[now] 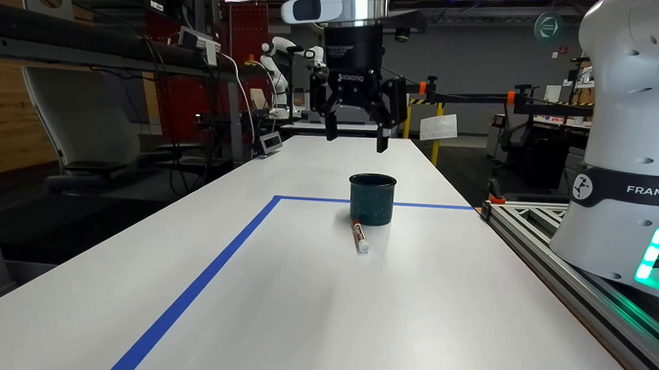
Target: Take the marker out of the cup
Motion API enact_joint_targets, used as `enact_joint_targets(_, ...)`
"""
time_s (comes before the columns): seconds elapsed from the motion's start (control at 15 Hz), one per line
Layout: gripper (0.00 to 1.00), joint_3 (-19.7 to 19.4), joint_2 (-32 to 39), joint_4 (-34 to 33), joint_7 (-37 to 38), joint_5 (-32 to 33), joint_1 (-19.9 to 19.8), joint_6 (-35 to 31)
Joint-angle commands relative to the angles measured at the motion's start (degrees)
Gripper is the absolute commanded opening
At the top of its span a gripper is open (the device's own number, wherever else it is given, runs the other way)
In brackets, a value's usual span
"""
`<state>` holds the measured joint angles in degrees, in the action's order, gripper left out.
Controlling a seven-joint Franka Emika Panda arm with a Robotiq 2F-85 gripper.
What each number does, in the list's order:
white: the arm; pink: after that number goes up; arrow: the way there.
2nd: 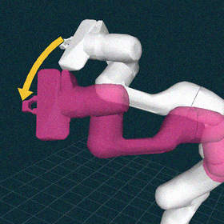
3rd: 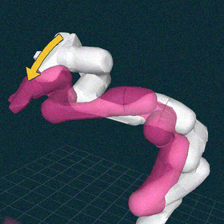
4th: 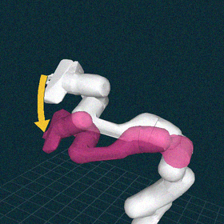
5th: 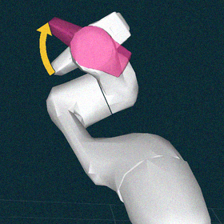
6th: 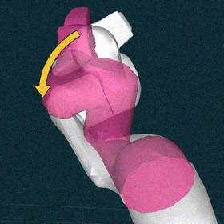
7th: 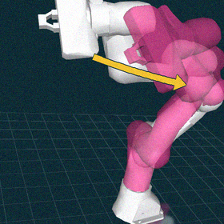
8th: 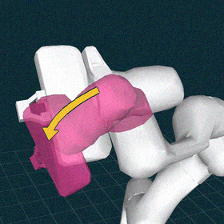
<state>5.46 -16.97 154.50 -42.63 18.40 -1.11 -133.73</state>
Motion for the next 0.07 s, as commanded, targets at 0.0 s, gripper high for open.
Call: enact_joint_targets(0.0, 1.0, -2.09, 0.06, -0.09, 0.6, 0.78, 2.06, 0.27)
